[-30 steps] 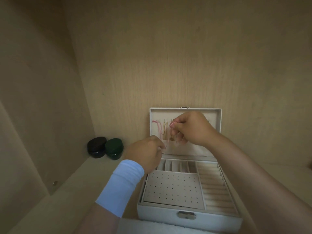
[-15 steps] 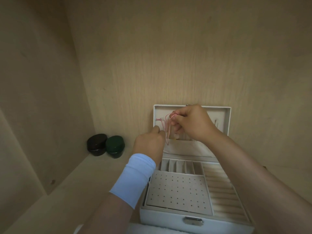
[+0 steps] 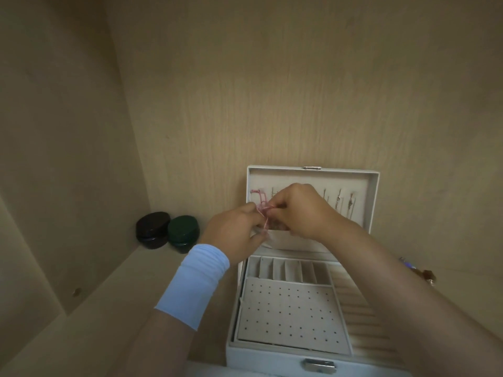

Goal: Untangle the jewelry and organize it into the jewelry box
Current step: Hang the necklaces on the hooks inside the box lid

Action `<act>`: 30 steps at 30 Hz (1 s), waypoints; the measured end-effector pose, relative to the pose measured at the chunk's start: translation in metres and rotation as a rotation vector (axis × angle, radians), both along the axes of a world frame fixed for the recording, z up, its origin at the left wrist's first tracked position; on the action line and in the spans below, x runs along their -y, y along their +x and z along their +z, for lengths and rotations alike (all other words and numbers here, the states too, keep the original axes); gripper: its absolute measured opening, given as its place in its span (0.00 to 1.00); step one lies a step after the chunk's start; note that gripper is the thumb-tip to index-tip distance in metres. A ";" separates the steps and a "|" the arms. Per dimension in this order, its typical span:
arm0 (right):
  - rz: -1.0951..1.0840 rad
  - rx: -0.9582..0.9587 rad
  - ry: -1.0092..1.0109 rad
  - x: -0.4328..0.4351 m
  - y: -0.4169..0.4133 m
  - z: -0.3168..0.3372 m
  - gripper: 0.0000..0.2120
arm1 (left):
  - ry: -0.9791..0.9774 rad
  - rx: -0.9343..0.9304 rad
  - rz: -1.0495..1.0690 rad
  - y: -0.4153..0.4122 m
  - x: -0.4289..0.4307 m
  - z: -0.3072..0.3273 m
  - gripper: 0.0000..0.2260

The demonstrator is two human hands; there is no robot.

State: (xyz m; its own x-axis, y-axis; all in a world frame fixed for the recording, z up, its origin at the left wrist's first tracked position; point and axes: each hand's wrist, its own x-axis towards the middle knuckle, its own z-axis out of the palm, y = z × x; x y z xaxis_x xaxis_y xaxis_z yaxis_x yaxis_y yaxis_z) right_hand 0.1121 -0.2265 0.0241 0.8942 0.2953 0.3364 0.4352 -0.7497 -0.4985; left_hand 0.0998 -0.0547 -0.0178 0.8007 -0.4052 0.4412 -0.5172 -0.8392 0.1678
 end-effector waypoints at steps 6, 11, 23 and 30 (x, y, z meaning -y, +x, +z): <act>-0.066 0.134 -0.326 0.006 -0.004 0.006 0.06 | -0.008 -0.040 0.000 0.002 -0.001 0.003 0.13; -0.179 0.105 -0.255 0.008 -0.016 0.005 0.08 | 0.001 -0.042 0.058 0.004 0.005 0.007 0.17; -0.078 -0.308 -0.370 -0.015 -0.014 0.008 0.14 | -0.015 -0.129 0.012 -0.003 -0.005 0.014 0.10; -0.123 -0.197 -0.126 -0.003 -0.025 0.026 0.10 | 0.054 -0.094 0.063 -0.008 0.004 0.013 0.13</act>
State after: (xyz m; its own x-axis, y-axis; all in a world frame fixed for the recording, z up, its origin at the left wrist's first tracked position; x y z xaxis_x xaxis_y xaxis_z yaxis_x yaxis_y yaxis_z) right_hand 0.0874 -0.2237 0.0502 0.9705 0.2094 0.1197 0.2411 -0.8524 -0.4640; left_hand 0.0923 -0.0588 -0.0045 0.8619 -0.3741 0.3424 -0.4476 -0.8786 0.1667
